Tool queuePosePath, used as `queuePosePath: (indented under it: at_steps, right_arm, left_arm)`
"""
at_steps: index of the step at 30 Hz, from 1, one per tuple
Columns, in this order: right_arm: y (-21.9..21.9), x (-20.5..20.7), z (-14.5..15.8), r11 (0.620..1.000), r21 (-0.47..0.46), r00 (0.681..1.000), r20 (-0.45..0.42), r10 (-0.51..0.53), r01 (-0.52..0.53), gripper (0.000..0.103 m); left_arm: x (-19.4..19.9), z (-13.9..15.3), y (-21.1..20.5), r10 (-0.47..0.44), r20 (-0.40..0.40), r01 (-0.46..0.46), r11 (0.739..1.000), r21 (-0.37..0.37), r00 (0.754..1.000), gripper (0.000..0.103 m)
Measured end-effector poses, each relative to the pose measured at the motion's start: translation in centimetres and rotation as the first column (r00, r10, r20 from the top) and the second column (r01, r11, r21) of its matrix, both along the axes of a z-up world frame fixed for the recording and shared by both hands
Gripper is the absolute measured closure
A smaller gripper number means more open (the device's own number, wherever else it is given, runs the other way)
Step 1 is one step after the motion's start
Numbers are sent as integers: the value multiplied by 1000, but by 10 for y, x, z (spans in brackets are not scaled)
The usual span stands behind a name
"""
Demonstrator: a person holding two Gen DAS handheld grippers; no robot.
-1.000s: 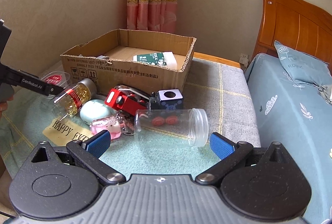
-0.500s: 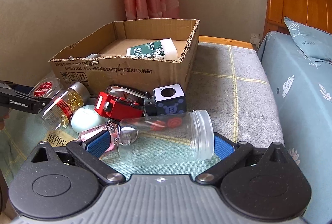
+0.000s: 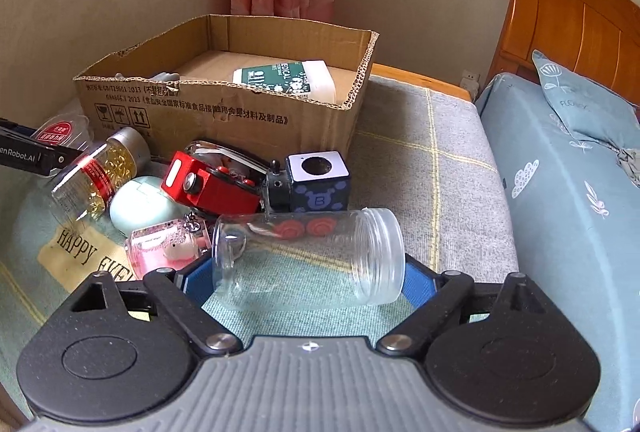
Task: Organize rigid objects
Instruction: 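Grasp the clear red-label box with the left gripper while the right grasps the clear jar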
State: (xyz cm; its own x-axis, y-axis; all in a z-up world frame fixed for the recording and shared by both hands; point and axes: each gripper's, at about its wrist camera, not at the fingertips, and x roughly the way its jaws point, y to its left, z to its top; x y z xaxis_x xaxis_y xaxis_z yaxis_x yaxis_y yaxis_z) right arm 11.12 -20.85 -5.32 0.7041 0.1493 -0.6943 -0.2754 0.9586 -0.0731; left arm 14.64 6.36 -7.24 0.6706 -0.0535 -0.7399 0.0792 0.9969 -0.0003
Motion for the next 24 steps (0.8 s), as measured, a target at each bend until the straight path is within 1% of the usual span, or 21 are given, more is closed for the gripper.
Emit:
queuePosePath:
  at_steps: [3, 7, 9, 11, 13, 17, 19, 24]
  right_arm:
    - [-1, -5, 0, 1000, 1, 1000, -14, 2, -2, 9]
    - [-3, -18, 1, 1000, -3, 1000, -27, 9, -9, 9]
    - [-4, -24, 0, 1000, 5, 999, -39, 13, -13, 9]
    - [-3, -28, -2, 1000, 2, 999, -45, 17, -17, 9]
    - [-1, -30, -3, 1000, -7, 999, -46, 17, -17, 8]
    - [0, -27, 0, 1000, 15, 999, -40, 4, -4, 3]
    - [0, -26, 2, 1000, 19, 999, -32, 7, -6, 2]
    - [5, -22, 2, 1000, -15, 999, -34, 18, -19, 2]
  left_arm:
    - [-8, 0, -1, -20, -5, 20, 1000, 6, 1000, 26]
    - [-29, 2, -3, -70, -18, 70, 997, 17, 997, 26]
    - [-38, 2, -3, -81, -23, 82, 996, 19, 996, 26]
    - [-41, 2, -4, -78, -25, 79, 997, 27, 997, 24]
    - [-42, 4, -6, -70, -19, 71, 997, 35, 997, 19]
    - [-38, 8, -9, -63, -12, 63, 998, 29, 998, 14]
    - [-36, 7, -10, -57, -18, 57, 998, 34, 998, 14]
    - [-32, 6, -9, -38, -38, 39, 999, 29, 999, 14]
